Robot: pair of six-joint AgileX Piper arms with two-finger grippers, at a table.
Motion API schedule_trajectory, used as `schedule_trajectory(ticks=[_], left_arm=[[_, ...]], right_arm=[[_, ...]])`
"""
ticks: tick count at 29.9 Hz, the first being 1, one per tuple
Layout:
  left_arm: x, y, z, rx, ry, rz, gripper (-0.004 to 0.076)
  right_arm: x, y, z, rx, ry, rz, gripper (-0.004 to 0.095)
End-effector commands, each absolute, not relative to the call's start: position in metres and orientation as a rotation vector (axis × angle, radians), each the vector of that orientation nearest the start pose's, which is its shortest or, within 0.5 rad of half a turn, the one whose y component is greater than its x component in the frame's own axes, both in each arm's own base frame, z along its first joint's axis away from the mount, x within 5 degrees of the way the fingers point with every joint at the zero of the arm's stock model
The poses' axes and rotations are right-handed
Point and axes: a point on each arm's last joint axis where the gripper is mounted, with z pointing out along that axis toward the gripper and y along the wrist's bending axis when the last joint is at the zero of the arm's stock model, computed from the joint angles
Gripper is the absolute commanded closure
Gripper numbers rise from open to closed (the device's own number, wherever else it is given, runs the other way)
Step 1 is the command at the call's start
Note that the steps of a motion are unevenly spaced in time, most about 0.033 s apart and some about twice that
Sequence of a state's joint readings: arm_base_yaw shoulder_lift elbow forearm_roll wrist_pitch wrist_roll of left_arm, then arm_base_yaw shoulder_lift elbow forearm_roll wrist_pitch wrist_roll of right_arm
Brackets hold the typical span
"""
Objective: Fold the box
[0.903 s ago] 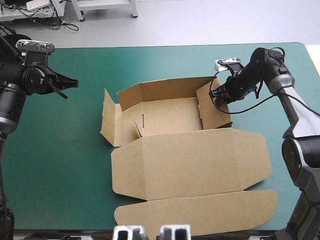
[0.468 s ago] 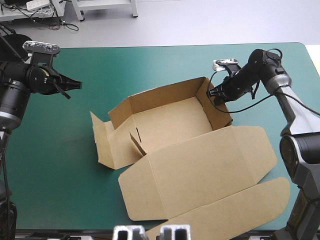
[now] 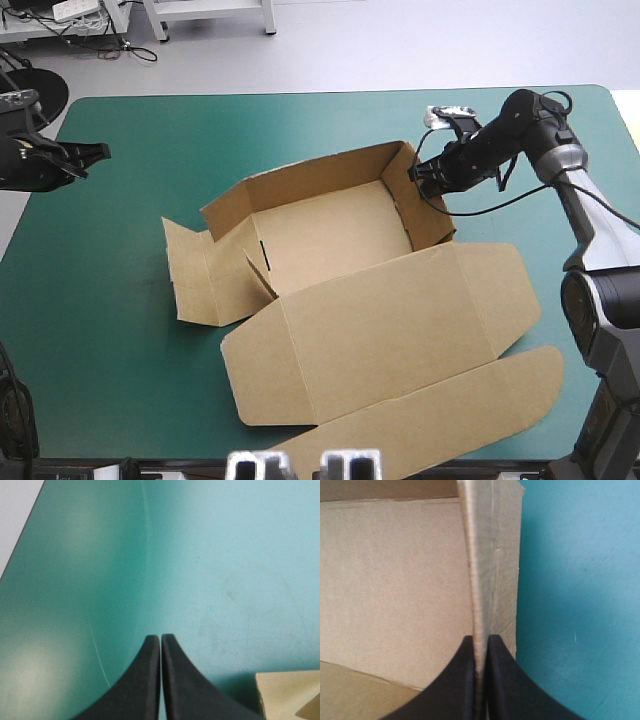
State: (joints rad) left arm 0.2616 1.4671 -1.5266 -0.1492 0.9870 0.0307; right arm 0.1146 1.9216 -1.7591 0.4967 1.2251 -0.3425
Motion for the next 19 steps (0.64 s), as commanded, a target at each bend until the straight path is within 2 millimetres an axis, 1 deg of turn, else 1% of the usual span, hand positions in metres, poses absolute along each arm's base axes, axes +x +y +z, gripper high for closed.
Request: schedule_trajectory(ticks=[1, 5, 7, 10, 14, 16, 19], left_arm=[[0.299, 0.083, 0.417, -0.371, 2.270, -0.145, 0.0727], [0.307, 0.095, 0.407, -0.402, 2.264, -0.302, 0.0727], [0.315, 0.094, 0.402, -0.396, 2.256, -0.410, 0.0727], [0.328, 0.090, 0.393, -0.364, 2.237, -0.579, 0.0727], [0.343, 0.080, 0.388, -0.302, 2.162, -0.834, 0.0727], [0.348, 0.075, 0.387, -0.249, 2.107, -0.977, 0.0727], [0.351, 0.068, 0.391, -0.179, 2.030, -1.139, 0.0727]], right_arm=[[0.390, 0.080, 0.367, -0.421, 2.513, 0.754, 0.0923], [0.385, 0.069, 0.405, -0.354, 2.403, 0.764, 0.0923], [0.380, 0.067, 0.425, -0.341, 2.347, 0.762, 0.0923], [0.371, 0.069, 0.450, -0.349, 2.264, 0.792, 0.0923], [0.362, 0.072, 0.473, -0.346, 2.185, 0.836, 0.0923], [0.359, 0.071, 0.481, -0.346, 2.162, 0.833, 0.0923], [0.356, 0.072, 0.488, -0.345, 2.139, 0.841, 0.0922]])
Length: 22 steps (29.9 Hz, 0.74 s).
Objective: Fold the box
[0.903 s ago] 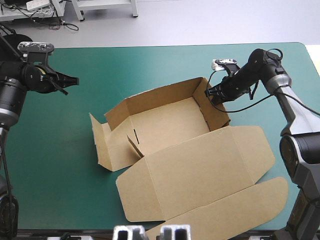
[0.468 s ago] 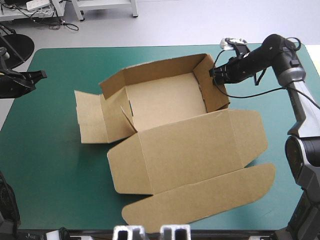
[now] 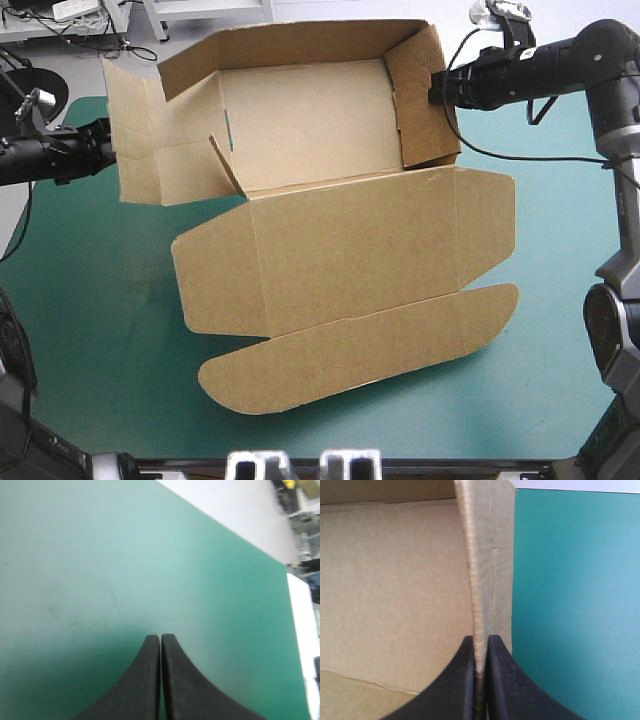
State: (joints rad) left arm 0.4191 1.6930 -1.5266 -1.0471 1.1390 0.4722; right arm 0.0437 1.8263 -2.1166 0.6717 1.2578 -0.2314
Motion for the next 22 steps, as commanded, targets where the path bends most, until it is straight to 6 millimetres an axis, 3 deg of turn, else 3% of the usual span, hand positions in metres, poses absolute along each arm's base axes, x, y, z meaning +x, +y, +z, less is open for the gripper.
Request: schedule_trajectory(ticks=[1, 7, 13, 22], left_arm=[[0.351, 0.066, 0.393, -0.167, 2.011, -1.169, 0.0727], [0.349, 0.040, 0.403, -0.032, 1.930, -1.359, 0.0727], [0.339, 0.012, 0.415, 0.074, 1.939, -1.370, 0.0727], [0.312, -0.003, 0.444, 0.170, 1.900, -1.313, 0.0734]], right_arm=[[0.355, 0.072, 0.489, -0.347, 2.135, 0.842, 0.0922], [0.354, 0.072, 0.490, -0.346, 2.132, 0.841, 0.0922], [0.356, 0.071, 0.490, -0.333, 2.119, 0.821, 0.0922], [0.359, 0.071, 0.491, -0.318, 2.101, 0.767, 0.0920]])
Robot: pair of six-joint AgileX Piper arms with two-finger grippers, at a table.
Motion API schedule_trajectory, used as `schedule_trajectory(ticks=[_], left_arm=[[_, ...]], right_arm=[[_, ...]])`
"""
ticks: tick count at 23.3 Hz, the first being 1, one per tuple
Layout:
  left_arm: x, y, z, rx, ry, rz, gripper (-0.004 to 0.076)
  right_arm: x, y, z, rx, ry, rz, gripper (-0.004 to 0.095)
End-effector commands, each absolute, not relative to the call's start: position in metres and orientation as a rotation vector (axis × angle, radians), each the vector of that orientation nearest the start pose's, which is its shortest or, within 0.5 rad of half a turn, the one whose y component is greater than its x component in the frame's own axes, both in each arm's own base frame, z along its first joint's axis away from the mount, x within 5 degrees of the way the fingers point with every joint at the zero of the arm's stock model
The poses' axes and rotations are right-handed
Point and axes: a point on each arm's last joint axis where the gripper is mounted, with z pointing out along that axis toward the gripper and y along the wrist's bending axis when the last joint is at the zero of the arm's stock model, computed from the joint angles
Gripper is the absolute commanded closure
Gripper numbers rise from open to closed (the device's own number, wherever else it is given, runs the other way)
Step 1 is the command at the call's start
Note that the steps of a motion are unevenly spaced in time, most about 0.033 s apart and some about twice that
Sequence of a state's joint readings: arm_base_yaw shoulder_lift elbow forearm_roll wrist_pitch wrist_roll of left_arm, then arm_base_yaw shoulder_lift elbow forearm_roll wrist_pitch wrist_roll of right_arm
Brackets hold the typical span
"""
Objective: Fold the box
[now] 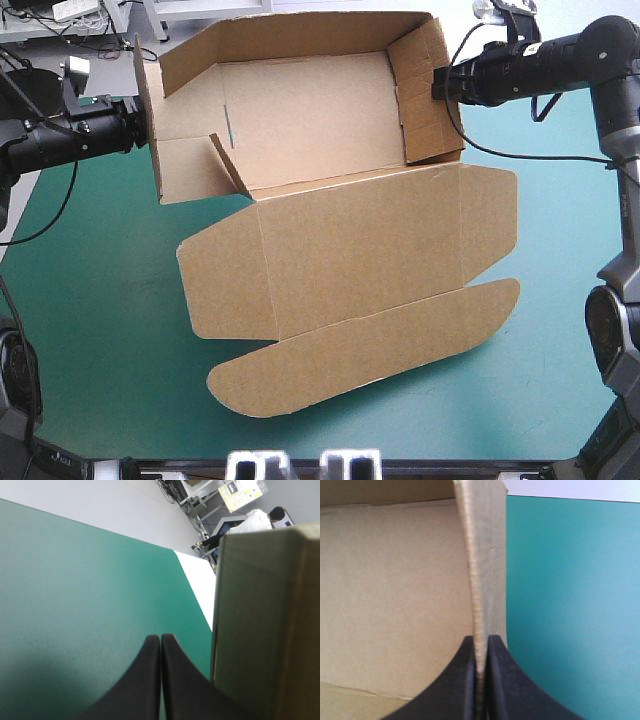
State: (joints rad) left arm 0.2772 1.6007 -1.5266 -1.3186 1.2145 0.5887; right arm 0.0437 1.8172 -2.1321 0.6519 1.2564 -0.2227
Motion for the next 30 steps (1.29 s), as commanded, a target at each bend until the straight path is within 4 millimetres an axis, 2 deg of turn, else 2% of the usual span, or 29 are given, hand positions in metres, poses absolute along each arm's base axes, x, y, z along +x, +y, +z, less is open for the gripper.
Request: schedule_trajectory(ticks=[1, 7, 10, 17, 22, 23, 25, 28, 30], left_arm=[[0.309, -0.004, 0.446, 0.177, 1.899, -1.304, 0.0733], [0.292, -0.008, 0.458, 0.195, 1.917, -1.250, 0.0734], [0.284, -0.012, 0.461, 0.213, 1.943, -1.212, 0.0734], [0.275, -0.043, 0.464, 0.329, 1.968, -1.242, 0.0733], [0.273, -0.055, 0.464, 0.382, 1.966, -1.263, 0.0730], [0.272, -0.058, 0.463, 0.399, 1.967, -1.271, 0.0713], [0.271, -0.065, 0.463, 0.429, 1.975, -1.277, 0.0612], [0.269, -0.071, 0.463, 0.456, 1.973, -1.290, 0.0356], [0.269, -0.072, 0.463, 0.456, 1.971, -1.297, 0.0288]], right_arm=[[0.359, 0.073, 0.491, -0.321, 2.099, 0.761, 0.0920], [0.360, 0.089, 0.488, -0.343, 2.107, 0.640, 0.0921], [0.360, 0.096, 0.490, -0.347, 2.079, 0.664, 0.0921], [0.359, 0.099, 0.493, -0.322, 2.060, 0.730, 0.0921], [0.359, 0.100, 0.494, -0.322, 2.057, 0.745, 0.0921], [0.359, 0.100, 0.494, -0.322, 2.057, 0.745, 0.0920], [0.359, 0.100, 0.493, -0.322, 2.058, 0.741, 0.0920], [0.359, 0.099, 0.493, -0.322, 2.060, 0.729, 0.0920], [0.359, 0.099, 0.493, -0.322, 2.063, 0.717, 0.0920]])
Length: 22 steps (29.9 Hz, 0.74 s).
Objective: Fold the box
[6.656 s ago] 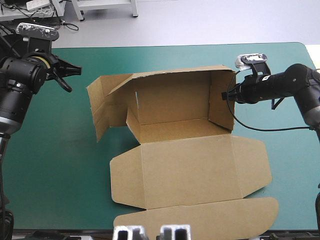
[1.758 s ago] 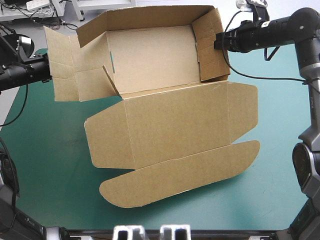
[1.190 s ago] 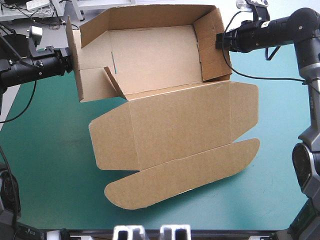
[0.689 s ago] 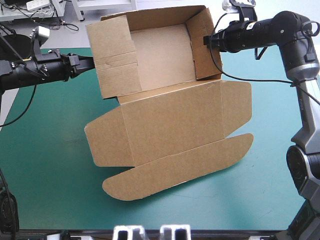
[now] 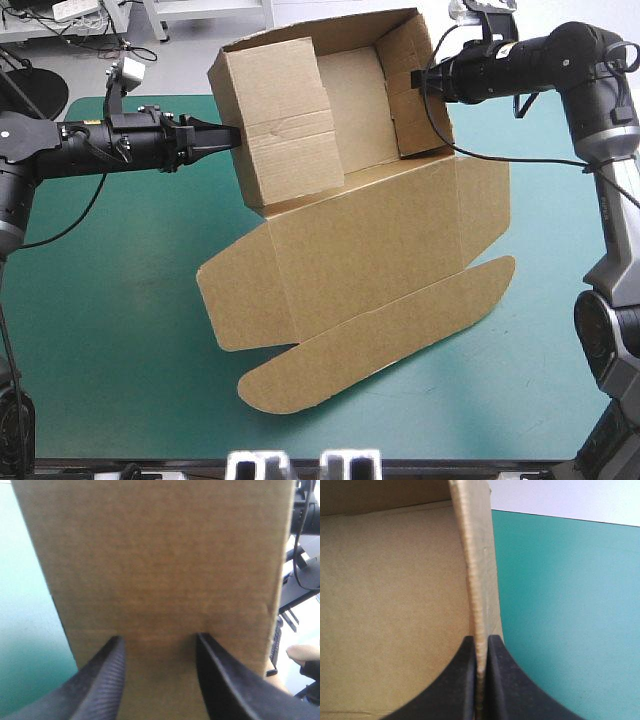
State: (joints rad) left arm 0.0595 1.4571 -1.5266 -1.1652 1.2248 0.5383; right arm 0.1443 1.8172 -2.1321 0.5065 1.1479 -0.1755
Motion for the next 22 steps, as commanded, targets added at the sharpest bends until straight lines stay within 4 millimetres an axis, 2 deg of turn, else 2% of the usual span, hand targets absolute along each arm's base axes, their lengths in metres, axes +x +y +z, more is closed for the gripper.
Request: schedule_trajectory(ticks=[1, 9, 22], left_arm=[[0.2688, -0.0721, 0.4633, 0.451, 1.971, -1.303, 0.0281], [0.2683, -0.0729, 0.4657, 0.442, 1.951, -1.335, 0.0283], [0.2756, -0.0697, 0.4663, 0.382, 1.925, -1.260, 0.0288]], right_arm=[[0.3595, 0.0986, 0.4925, -0.322, 2.063, 0.714, 0.0920], [0.3608, 0.0978, 0.4937, -0.312, 2.047, 0.704, 0.0920], [0.3637, 0.0963, 0.4972, -0.277, 2.005, 0.701, 0.0920]])
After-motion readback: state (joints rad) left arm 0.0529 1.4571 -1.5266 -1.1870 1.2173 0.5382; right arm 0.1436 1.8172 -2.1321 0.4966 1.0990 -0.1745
